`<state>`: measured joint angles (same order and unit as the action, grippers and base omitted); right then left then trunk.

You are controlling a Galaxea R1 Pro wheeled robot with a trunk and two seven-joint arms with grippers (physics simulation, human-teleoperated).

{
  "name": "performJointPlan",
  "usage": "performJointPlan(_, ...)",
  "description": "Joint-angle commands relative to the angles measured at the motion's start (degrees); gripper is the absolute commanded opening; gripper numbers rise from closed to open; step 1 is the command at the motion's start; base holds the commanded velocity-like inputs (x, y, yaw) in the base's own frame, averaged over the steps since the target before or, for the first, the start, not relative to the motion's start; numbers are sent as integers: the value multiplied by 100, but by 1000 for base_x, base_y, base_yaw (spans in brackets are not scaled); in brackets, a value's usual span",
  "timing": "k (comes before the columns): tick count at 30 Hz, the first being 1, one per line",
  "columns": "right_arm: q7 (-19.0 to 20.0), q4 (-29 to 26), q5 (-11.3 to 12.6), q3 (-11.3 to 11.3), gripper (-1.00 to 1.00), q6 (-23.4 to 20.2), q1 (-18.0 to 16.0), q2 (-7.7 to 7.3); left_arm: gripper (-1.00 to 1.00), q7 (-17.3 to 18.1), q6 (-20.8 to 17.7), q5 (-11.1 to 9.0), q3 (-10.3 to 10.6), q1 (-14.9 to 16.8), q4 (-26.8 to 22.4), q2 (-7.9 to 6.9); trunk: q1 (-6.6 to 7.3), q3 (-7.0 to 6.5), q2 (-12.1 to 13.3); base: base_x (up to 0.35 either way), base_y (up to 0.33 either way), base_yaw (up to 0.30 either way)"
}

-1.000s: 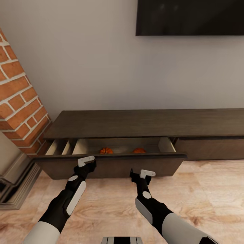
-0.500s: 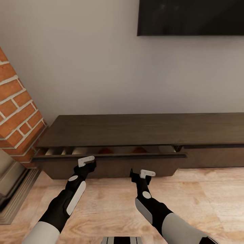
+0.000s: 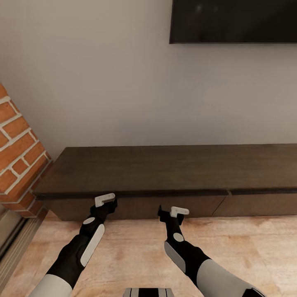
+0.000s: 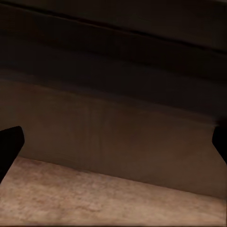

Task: Place each of the two pumpkins and all three candles from the living room inside a cabinet in the living room (use any cabinet), then make sure every cabinet is closed, and position the cauldron so it is next to a table in the living room.

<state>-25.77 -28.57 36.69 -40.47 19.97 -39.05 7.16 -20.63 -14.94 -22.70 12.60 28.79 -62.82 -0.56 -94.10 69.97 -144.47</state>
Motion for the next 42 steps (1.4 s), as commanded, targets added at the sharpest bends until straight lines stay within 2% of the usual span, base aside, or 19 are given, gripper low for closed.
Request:
performJointPlan(1, -31, 0, 58, -48, 100, 33, -7, -4, 100, -46, -18, 20, 16, 153, -18, -6, 0, 4, -2, 59, 0, 0)
performJointPlan(19, -30, 0, 66, -48, 100, 29, -8, -4, 100, -46, -18, 20, 19, 153, -18, -6, 0, 4, -2, -64, 0, 0)
performJointPlan(28, -15, 7, 94, -47, 100, -39, -10, -6, 100, -45, -26, 6, 15, 152, -19, -6, 0, 4, -2, -284, 0, 0)
performJointPlan(33, -4, -7, 137, -18, 100, -709, -8, -16, 100, -54, -174, -25, -2, 153, -51, -11, 0, 4, -2, -328, 0, 0)
performJointPlan(34, -5, -22, 140, -10, 100, -844, -7, -21, 100, -55, -293, -19, -9, 153, -65, -12, 0, 4, -2, -328, 0, 0)
performJointPlan(38, -42, -80, 202, 34, 100, -1908, -7, -26, 100, -82, -1725, -4, -60, 153, -380, -13, 0, 4, -2, -328, 0, 0)
performJointPlan(39, -51, -112, 294, 120, 100, -2397, -6, -24, 100, -81, -2229, -17, -64, 153, -539, -8, 0, 4, -2, -328, 0, 0)
performJointPlan(42, -62, -341, 481, 452, 100, -3379, -6, -29, 100, -87, -2925, -43, -106, 153, -743, 5, 0, 4, -2, -328, 0, 0)
